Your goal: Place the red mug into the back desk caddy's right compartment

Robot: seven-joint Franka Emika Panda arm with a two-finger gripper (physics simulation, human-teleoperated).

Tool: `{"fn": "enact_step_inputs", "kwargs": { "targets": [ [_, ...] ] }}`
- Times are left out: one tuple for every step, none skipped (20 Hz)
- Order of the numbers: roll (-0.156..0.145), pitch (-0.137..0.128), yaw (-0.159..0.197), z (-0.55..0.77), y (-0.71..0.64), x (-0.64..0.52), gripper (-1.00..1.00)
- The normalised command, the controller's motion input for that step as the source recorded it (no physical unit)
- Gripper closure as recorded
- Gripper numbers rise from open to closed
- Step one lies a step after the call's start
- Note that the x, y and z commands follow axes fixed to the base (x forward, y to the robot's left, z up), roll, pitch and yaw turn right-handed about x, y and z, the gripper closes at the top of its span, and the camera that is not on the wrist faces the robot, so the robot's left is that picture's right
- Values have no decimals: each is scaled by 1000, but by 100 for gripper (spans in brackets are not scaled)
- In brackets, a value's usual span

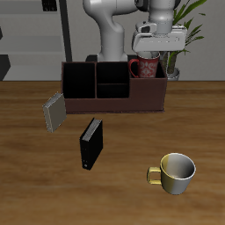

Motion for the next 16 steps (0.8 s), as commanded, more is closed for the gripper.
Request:
{"fn": "enact_step_inputs", "kwargs": {
  "targets": [
    [58,145,-26,-369,134,39,100],
    [81,96,-23,-256,133,111,100],
    [17,27,-15,-163,26,120,100],
    [50,132,-81,-233,72,111,100],
    [43,37,-36,-229,127,-3,100],
    [64,71,-53,-199,105,52,100],
    [167,134,-87,-234,115,191,100],
    [-106,2,-3,-84,-57,34,100],
    [0,0,0,0,0,0,100],
    [11,76,-62,-176,45,38,-100],
    [161,77,-82,-31,87,197,-100],
    [29,6,27,-11,72,-54,-100],
    [65,59,-69,30,146,-25,-100],
    [29,-11,-2,150,95,-44,-100],
    [42,-95,-7,252,125,-93,-100],
    [19,-40,-18,182,28,-75,-100]
  ]
}}
